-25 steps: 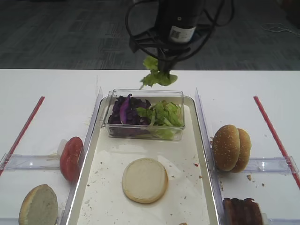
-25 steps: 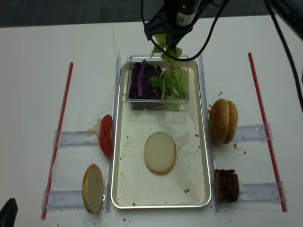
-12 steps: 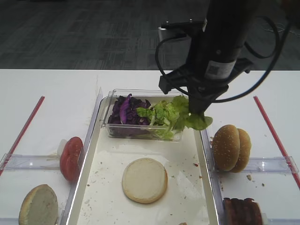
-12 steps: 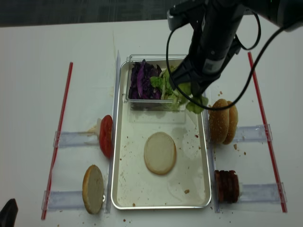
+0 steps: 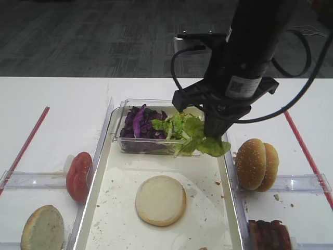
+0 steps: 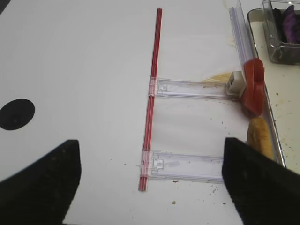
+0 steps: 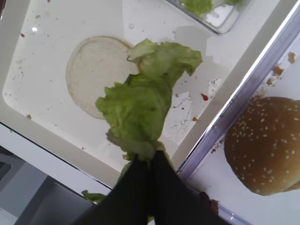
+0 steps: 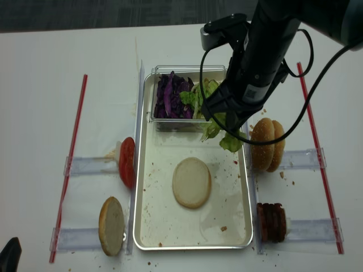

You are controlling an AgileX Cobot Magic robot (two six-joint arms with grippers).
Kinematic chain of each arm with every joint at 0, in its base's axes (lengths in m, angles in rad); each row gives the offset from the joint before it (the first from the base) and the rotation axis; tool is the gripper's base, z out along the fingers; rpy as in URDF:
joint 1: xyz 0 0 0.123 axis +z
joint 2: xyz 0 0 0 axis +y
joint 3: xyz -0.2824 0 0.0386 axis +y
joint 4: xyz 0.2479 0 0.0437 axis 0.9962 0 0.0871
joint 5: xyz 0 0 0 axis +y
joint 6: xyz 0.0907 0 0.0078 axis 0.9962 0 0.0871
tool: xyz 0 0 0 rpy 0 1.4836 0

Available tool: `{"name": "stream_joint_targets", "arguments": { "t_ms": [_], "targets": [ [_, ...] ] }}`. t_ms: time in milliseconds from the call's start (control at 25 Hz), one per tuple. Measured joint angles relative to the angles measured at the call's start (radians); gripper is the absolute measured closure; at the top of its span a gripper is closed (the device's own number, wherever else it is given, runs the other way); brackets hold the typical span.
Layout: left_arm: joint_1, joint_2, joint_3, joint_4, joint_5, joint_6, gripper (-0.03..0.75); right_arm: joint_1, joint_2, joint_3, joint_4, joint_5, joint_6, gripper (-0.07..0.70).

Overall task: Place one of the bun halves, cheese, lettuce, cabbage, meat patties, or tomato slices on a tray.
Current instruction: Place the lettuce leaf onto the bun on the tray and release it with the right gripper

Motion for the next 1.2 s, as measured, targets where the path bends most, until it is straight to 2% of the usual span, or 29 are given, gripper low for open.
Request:
{"name": "stream_joint_targets", "arguments": {
  "t_ms": [480,840,1200],
  "targets": [
    [0.000,0.000,0.000,0.000,0.000,0.000,0.116,0.191,0.000,0.000,0.004,-0.004,-0.004,0.591],
    [0.000,0.000,0.000,0.000,0.000,0.000,0.116,0.199,0.002,0.000,0.000,-0.004,0.009,0.591],
    [0.000,0.000,0.000,0.000,0.000,0.000,0.116,0.199,0.091,0.000,-0.003,-0.008,0.003,0.591]
  ]
}}
